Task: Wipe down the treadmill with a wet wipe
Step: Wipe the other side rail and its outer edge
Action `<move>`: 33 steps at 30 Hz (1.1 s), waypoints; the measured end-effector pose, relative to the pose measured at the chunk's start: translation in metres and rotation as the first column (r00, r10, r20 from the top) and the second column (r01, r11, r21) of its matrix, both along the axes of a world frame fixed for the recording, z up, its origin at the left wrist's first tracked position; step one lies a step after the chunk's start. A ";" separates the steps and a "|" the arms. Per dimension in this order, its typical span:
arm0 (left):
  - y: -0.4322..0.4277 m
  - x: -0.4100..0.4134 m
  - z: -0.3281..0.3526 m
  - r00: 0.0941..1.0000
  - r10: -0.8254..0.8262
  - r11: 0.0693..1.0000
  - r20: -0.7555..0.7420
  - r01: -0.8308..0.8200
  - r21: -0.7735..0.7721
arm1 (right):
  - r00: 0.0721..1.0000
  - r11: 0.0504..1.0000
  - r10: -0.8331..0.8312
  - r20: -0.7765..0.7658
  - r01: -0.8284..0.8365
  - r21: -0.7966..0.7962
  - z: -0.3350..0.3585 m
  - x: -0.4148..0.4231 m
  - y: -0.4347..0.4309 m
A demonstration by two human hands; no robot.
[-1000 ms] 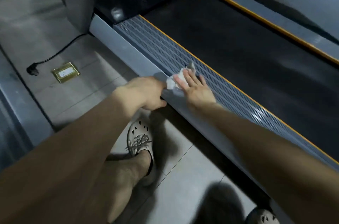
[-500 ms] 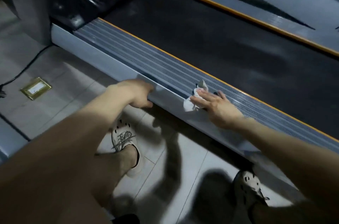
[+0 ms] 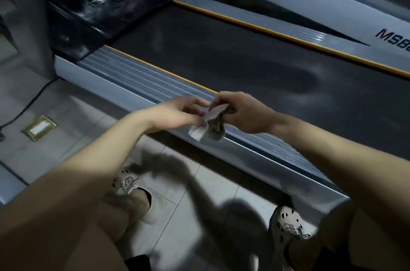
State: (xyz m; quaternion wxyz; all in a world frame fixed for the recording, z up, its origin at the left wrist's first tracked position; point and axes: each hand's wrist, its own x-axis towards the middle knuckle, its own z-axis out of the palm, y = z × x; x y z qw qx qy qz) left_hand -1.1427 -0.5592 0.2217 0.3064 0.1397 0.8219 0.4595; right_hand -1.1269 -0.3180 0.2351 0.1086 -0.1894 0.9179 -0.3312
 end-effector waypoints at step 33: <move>-0.058 0.009 -0.021 0.685 0.571 0.561 0.452 -0.728 0.394 | 0.965 0.930 -0.258 0.048 0.261 -0.259 -0.047 -0.025 -0.105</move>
